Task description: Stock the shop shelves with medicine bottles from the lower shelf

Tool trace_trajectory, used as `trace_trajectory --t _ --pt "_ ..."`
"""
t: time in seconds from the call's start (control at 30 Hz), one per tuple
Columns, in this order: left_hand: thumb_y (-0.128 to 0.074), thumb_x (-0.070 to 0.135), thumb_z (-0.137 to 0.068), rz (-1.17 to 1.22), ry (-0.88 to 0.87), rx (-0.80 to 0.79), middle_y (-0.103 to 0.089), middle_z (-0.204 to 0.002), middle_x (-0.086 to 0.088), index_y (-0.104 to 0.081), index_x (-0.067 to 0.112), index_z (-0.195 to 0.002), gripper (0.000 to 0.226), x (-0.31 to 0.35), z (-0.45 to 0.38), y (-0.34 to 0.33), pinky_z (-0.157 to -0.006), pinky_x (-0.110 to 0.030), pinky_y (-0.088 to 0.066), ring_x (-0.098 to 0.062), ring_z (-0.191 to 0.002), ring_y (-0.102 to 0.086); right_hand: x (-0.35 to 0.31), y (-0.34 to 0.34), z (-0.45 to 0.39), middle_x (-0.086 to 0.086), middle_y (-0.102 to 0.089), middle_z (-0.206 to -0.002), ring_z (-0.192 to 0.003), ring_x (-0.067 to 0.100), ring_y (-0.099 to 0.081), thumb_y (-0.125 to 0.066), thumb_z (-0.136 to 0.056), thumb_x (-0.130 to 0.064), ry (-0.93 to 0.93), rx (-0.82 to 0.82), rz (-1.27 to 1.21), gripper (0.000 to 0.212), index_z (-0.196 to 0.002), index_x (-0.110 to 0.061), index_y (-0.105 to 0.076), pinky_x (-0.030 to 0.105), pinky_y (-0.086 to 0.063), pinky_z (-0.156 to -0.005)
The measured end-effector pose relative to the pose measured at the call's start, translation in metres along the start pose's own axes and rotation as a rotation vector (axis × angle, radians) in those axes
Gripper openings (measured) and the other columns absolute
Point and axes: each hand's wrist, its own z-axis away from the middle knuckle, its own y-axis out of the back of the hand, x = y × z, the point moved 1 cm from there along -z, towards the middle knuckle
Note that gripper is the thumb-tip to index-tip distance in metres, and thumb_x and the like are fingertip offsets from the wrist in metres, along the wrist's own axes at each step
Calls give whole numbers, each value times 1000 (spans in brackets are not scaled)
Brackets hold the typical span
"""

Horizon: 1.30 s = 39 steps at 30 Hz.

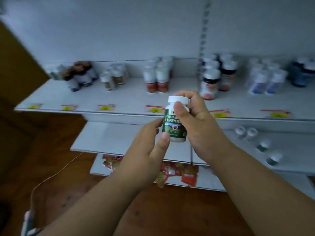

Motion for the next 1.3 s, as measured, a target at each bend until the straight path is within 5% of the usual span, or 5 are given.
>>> trace_trajectory --t 0.33,0.7,0.9,1.13,1.3 --pt "-12 84 -79 -122 221 198 -39 -148 19 -30 41 -146 81 -106 69 222 -111 -36 -38 1 -132 -38 24 -254 -67 -17 -65 -78 -79 5 -64 -59 -85 -36 73 -298 42 29 -111 -23 -56 24 -54 -72" --pt "-9 86 -75 -181 296 239 -34 -152 14 -25 36 -150 91 -263 -11 352 -114 -38 -35 -5 -136 -33 107 -398 -217 -4 -69 -102 -97 17 -69 -73 -63 -75 73 -431 246 55 -105 -43 -57 40 -59 -81" --pt "-11 84 -83 -273 324 210 -36 -151 11 -25 34 -151 86 -343 -72 431 -113 -38 -33 -9 -136 -34 146 -467 -317 3 -68 -93 -89 27 -67 -82 -57 -70 23 -445 273 61 -99 -34 -55 48 -59 -79" --pt "-28 74 -91 -340 257 95 -41 -144 13 -29 36 -146 68 -413 -155 480 -107 -31 -37 -9 -126 -39 180 -507 -404 -8 -70 -101 -92 11 -69 -81 -79 -36 21 -365 473 35 -97 -49 -55 37 -56 -83" --pt "-37 70 -92 -443 142 -120 -34 -153 8 -23 32 -151 72 -469 -221 495 -114 -35 -28 -16 -139 -32 213 -517 -440 -17 -65 -102 -86 -2 -65 -77 -84 -27 -8 -139 746 33 -98 -42 -50 16 -50 -73"
